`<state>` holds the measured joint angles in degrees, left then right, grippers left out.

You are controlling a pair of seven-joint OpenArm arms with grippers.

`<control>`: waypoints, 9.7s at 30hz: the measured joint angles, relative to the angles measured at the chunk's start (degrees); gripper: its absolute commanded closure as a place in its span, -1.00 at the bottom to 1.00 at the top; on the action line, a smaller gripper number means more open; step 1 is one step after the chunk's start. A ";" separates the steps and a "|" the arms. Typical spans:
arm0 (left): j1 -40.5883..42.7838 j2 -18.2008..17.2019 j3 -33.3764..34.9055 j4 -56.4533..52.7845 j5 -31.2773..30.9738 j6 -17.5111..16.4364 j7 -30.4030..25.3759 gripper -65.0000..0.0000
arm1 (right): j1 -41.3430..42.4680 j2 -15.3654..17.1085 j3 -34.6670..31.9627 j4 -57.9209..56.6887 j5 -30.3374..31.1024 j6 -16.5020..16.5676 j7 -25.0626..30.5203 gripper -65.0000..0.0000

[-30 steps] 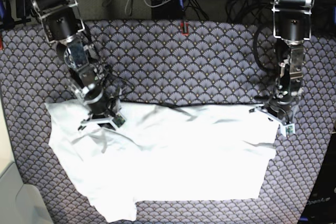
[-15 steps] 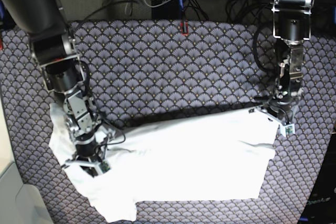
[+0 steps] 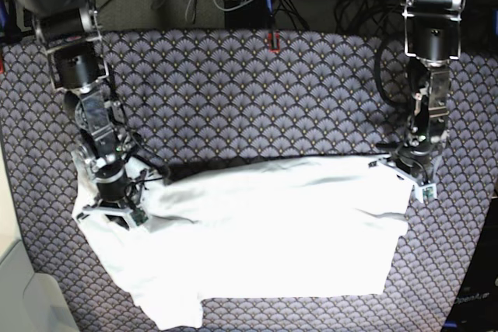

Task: Fold the T-shirt properly
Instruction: 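Move the right gripper outward to the corner of the folded edge, then close both grippers on the two corners of the folded edge, then pull both held corners away from the hem, sliding the shirt along, then open both grippers and move them along the shirt sides to the hem corners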

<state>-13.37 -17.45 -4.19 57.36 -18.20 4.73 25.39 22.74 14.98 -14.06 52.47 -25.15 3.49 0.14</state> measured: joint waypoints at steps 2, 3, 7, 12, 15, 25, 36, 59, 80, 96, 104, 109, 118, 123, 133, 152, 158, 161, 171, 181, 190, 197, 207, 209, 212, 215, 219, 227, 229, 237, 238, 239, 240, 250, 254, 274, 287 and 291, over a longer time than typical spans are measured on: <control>0.04 -0.02 0.00 0.09 0.00 0.00 -0.13 0.98 | -2.01 -0.42 4.11 6.23 -0.11 7.52 -2.51 0.84; 0.04 -0.04 0.02 0.11 -0.02 0.00 0.00 0.98 | -2.69 -0.68 5.99 8.57 -0.15 11.26 -3.93 0.82; 0.02 -0.33 0.02 0.11 -0.22 -0.22 0.04 0.96 | -3.34 -3.30 13.86 13.73 -0.37 25.75 -13.22 0.48; 0.00 -0.39 0.02 0.13 -0.46 -0.46 0.17 0.68 | -3.56 -3.06 20.94 14.01 -0.59 30.80 -15.65 0.14; 0.04 -0.52 0.04 0.66 -0.46 -0.46 0.83 0.61 | -3.61 -2.05 23.76 14.01 -0.37 31.36 -15.65 0.10; 2.12 -2.69 -0.24 9.07 -0.66 0.20 9.33 0.18 | -3.85 0.00 31.71 16.04 -0.11 37.22 -26.18 -0.01; 3.19 -2.71 -0.09 11.65 -0.63 0.00 10.10 -0.29 | -11.82 -3.15 34.88 33.88 -0.20 36.98 -33.64 -0.17; 4.79 -2.67 -3.91 11.65 -0.61 0.11 10.12 -0.29 | -16.15 -6.49 34.82 29.24 4.28 37.03 -34.84 -0.17; 4.59 -2.38 -3.91 11.65 -0.44 0.20 10.16 -0.29 | -11.34 -3.28 34.77 16.85 5.97 36.98 -24.94 0.60; 3.96 1.33 -3.87 9.86 -0.17 0.22 4.46 -0.29 | -11.34 -3.41 34.77 15.89 5.88 36.96 -23.87 0.91; 1.88 2.23 -3.87 5.55 -0.04 1.05 3.87 -0.29 | -11.37 -3.39 34.77 15.87 5.88 36.96 -23.89 0.91; 0.42 2.21 -3.98 2.82 0.00 1.05 3.19 -0.29 | -11.41 -3.41 34.77 15.87 5.88 36.96 -23.89 0.91; -2.40 2.89 -4.35 -2.40 0.63 1.16 1.07 0.29 | -11.52 -3.41 34.77 15.87 5.88 36.96 -23.56 0.93; -2.36 3.13 -4.35 -2.58 -0.02 0.85 0.46 0.97 | -11.50 -3.41 34.77 15.89 5.86 36.96 -23.63 0.95; -0.57 1.09 -4.04 2.05 -0.68 0.26 6.84 0.98 | -17.22 -2.10 34.80 23.32 5.88 36.98 -23.91 0.95; 13.70 -1.42 -11.04 25.00 -1.09 -0.07 23.58 0.98 | -36.26 -0.70 34.73 39.50 6.27 37.11 -23.26 0.95; 19.61 -1.60 -14.16 31.80 -1.09 -0.07 26.77 0.98 | -42.05 -0.68 34.77 45.11 6.32 37.11 -23.26 0.95; 21.92 -1.70 -14.71 33.73 -0.68 0.04 26.73 0.98 | -45.09 -0.70 34.77 47.04 6.51 37.20 -23.26 0.95; 27.04 -2.86 -14.69 35.82 -1.01 -0.20 27.93 0.98 | -50.40 -0.70 35.56 47.52 8.70 37.18 -23.23 0.95; 29.00 -2.84 -14.73 36.30 -0.85 -0.22 27.98 0.98 | -51.65 -0.68 35.56 47.56 8.74 37.03 -22.97 0.95; 29.70 -2.86 -14.75 36.76 -0.87 -0.02 28.15 0.97 | -51.87 -0.55 35.56 47.56 8.70 37.03 -22.99 0.93; 29.70 -2.86 -14.75 36.76 -0.81 -0.02 28.68 0.69 | -53.00 0.13 35.98 47.60 8.39 37.03 -23.63 0.29; 29.81 -3.02 -14.78 42.97 -0.31 0.02 33.22 0.15 | -58.40 0.39 38.12 55.76 8.26 37.00 -23.96 -0.21; 30.23 -3.04 -14.82 45.62 -0.26 0.04 33.75 0.15 | -58.93 0.09 39.58 56.35 8.52 37.16 -23.69 -0.20; 31.26 -2.73 -17.14 49.00 -0.92 -0.22 35.43 0.15 | -58.77 0.11 42.56 56.83 8.35 37.07 -24.24 -0.19; 30.75 -2.71 -19.08 49.29 -0.02 0.46 34.60 0.15 | -57.90 0.09 42.60 59.65 14.21 36.98 -24.48 -0.11; 28.72 -2.40 -16.31 45.64 -0.44 0.04 34.18 0.23 | -53.75 -1.81 41.40 61.61 14.95 36.65 -24.28 0.39; 23.34 1.79 -14.14 34.38 -0.04 0.13 33.92 0.94 | -43.34 -11.04 35.41 60.37 7.98 36.61 -25.07 0.95; 22.29 2.03 -14.23 32.30 0.00 0.17 33.29 0.99 | -42.38 -12.22 32.89 58.88 7.98 37.18 -24.68 0.96; 21.92 1.60 -14.34 29.99 -0.79 -0.07 29.40 0.98 | -38.75 -10.62 29.42 48.78 8.02 37.03 -27.80 0.96; 21.90 1.57 -14.36 29.99 -0.87 -0.07 29.64 0.98 | -38.03 -9.92 29.42 47.41 7.87 37.05 -27.89 0.96; 21.92 1.55 -14.36 29.97 -0.90 -0.07 29.62 0.98 | -37.46 -9.51 29.46 46.45 7.34 36.94 -28.00 0.96; 21.92 1.57 -14.38 29.99 -0.87 -0.04 29.64 0.98 | -37.05 -9.25 29.55 45.79 7.56 36.76 -28.00 0.96; 22.38 1.60 -14.45 30.08 -0.90 -0.24 28.70 0.98 | -32.04 -8.20 26.53 38.69 7.34 36.65 -27.98 0.96; 22.38 1.60 -14.40 30.12 -0.92 -0.24 28.96 0.98 | -29.53 -8.11 23.69 37.35 6.91 36.09 -28.44 0.96; 23.78 1.81 -14.47 34.64 -0.13 0.24 31.93 0.98 | -19.80 -8.68 21.75 46.23 2.40 36.76 -28.00 0.96; 21.51 2.08 -20.39 49.99 -0.04 0.46 32.35 0.72 | -14.36 -8.48 21.81 43.10 1.01 36.76 -27.98 0.47; 17.16 2.05 -22.49 50.03 -0.22 0.20 31.41 0.47 | -12.70 -8.48 21.77 41.94 -0.50 36.79 -31.34 0.15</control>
<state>3.79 -15.40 -26.68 107.39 -18.41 4.93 56.80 10.04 6.50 7.70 94.41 -25.65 40.27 -31.20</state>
